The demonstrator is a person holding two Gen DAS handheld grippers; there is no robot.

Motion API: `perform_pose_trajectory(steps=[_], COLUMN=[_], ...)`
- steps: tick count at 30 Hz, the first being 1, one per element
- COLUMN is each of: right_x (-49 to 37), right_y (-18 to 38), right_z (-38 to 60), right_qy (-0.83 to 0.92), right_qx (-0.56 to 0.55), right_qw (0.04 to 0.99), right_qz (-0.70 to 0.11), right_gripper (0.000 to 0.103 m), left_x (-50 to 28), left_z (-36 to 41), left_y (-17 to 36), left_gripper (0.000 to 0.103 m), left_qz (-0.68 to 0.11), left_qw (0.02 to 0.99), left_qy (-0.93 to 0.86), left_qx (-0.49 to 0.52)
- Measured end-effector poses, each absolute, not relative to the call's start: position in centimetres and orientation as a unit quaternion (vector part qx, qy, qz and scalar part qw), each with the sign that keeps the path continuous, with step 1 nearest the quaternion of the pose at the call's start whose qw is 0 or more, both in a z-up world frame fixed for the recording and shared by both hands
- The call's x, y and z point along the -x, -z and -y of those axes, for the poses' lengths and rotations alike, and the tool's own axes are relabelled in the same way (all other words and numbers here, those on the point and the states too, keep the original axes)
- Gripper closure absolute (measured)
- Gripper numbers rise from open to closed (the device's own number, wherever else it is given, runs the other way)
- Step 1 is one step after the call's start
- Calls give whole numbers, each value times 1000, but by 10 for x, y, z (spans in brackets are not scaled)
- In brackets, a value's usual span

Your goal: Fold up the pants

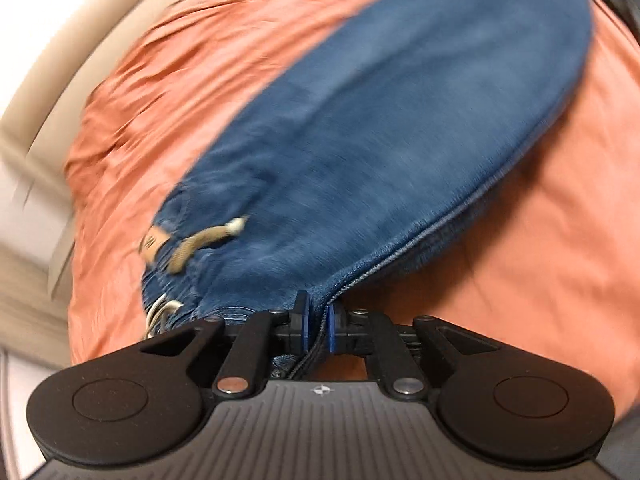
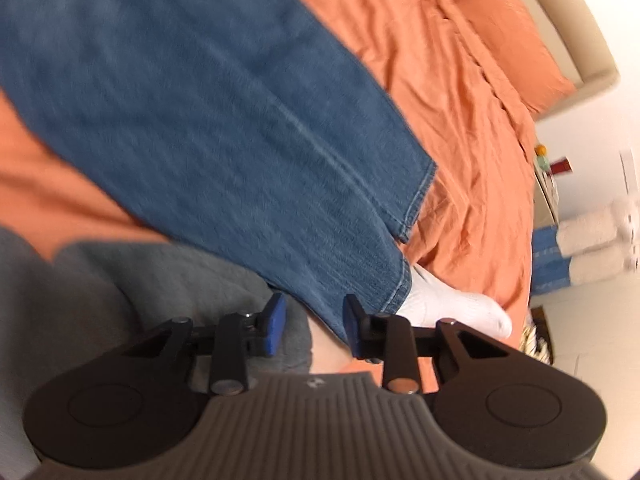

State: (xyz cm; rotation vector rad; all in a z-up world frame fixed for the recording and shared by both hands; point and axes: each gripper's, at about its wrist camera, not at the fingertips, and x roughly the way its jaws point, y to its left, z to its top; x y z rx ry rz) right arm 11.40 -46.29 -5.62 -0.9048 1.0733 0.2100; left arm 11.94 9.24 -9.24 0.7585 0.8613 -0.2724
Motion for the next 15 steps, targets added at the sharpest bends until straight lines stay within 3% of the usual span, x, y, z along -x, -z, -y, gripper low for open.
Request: perform_pose_trajectory(steps=[10,15], right_x=[-126,-117], right_y=[95,108], right_z=[463,455], right_qy=[-152,-184], right_qx=[502,546], right_qw=[706,676], right_qz=[-477,-458], right_gripper=[78,89], left_x=[-117,-117], left_z=[-94,-95], left_y=[70,67], left_gripper=[94,94], left_qz=[-409,-404], left_qw=[873,883], left_qy=[76,62], left_qx=[-256,-232])
